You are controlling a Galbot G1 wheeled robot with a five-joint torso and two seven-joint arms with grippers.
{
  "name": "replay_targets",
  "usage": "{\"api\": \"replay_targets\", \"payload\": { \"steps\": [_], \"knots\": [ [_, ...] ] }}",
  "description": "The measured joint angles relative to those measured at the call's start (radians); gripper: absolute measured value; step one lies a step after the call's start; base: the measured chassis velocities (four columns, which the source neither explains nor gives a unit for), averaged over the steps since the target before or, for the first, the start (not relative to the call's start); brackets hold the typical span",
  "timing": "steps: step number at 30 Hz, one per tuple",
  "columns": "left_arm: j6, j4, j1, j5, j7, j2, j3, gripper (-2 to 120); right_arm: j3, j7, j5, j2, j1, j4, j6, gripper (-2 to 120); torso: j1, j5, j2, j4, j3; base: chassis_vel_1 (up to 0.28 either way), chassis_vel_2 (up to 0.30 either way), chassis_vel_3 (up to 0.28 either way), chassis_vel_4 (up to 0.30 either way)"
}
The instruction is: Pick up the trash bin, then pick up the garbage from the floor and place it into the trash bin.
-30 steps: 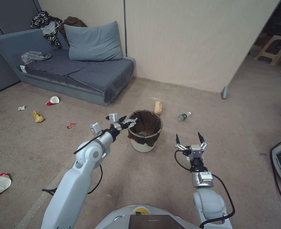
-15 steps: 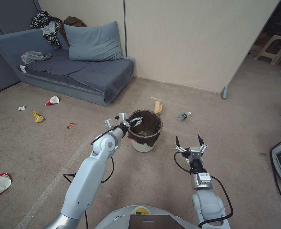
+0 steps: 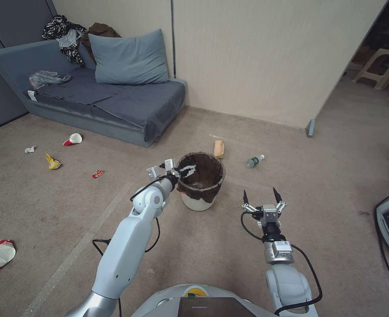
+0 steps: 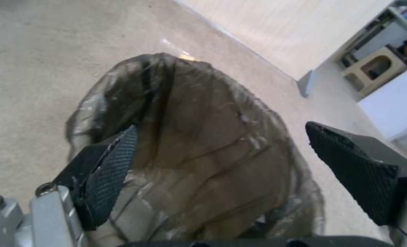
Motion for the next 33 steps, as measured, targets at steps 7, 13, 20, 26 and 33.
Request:
{"api": "replay_targets", "payload": {
  "steps": [7,13,20,26,33],
  "knots": [
    [0.0,0.039,-0.008,0.046,-0.022,-0.019,-0.007,91,0.0,-0.001,0.0,0.0,-0.002,0.0,0.004,100,0.0,0.0,0.0,-0.0001,0.0,0.0,0.0,0.0,0.0],
    [0.0,0.035,-0.005,0.052,-0.024,-0.02,-0.013,92,0.002,-0.002,0.0,0.0,-0.003,-0.002,0.004,100,0.0,-0.0001,0.0,0.0,0.0,0.0,0.0,0.0,0.0],
    [0.006,0.026,0.002,0.093,-0.058,-0.018,-0.03,93,0.001,-0.002,-0.003,0.0,-0.007,-0.003,0.008,100,0.0,-0.0001,0.0,0.0,0.0,0.0,0.0,0.0,0.0],
    [0.015,0.045,0.005,0.134,-0.09,-0.025,-0.037,93,0.0,-0.004,-0.006,0.0,-0.006,0.001,0.008,100,0.0,-0.0001,0.0,0.0,0.0,0.0,0.0,0.0,0.0],
    [0.021,0.074,0.001,0.163,-0.118,-0.035,-0.041,93,-0.002,-0.005,-0.009,0.0,-0.009,0.001,0.008,100,0.0,-0.0001,0.0,0.0,0.0,0.0,0.0,0.0,0.0]
  ]
}}
